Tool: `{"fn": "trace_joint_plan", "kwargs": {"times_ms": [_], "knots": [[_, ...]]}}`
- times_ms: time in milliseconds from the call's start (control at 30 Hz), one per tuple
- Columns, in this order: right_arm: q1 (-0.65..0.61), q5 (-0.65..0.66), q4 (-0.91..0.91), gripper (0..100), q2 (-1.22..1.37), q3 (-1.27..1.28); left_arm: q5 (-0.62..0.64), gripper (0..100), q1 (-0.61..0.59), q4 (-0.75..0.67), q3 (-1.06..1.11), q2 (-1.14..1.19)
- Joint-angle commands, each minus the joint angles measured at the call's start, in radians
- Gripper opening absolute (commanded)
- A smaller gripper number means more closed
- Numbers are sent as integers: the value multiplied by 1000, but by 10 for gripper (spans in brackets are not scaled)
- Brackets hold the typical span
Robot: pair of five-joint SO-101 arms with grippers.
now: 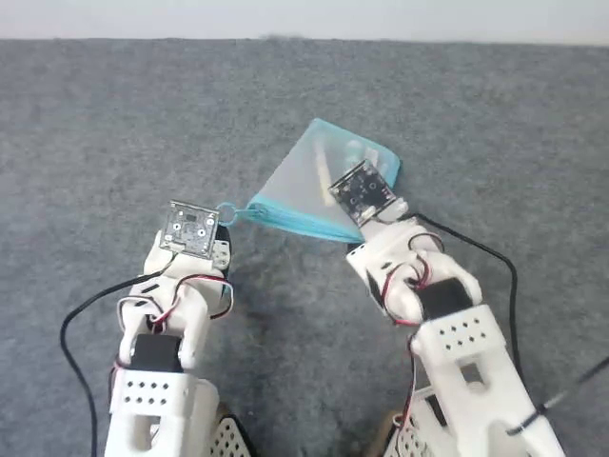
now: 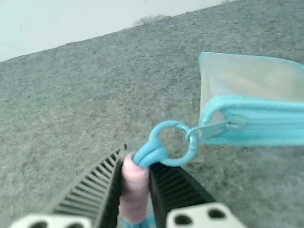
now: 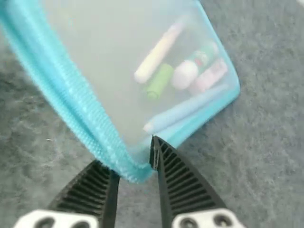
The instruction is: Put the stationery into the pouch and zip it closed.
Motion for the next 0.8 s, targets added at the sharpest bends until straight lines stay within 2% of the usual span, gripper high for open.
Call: {"fn": "trace_joint_plan", "kwargs": {"times_ms": [0, 167, 267, 367, 433, 533, 633, 767], "knots": [[156, 14, -36, 6, 85, -64, 21, 11, -31, -40, -53, 11], [255, 29, -33, 6, 173, -152, 18, 11, 5, -41, -36, 9], [255, 26, -33, 6, 200, -161, -43, 12, 141, -44, 24, 6], [236, 25, -27, 6, 211, -163, -91, 20, 262, -109, 97, 6], [214, 25, -21, 6, 216, -160, -103, 63, 302, -126, 119, 6], [189, 25, 44, 13, 205, -163, -101, 184, 311, -120, 122, 8], [185, 23, 116, 102, 205, -167, -100, 276, 315, -68, 107, 6], [174, 28, 199, 219, 205, -167, -100, 281, 315, -51, 94, 6]]}}
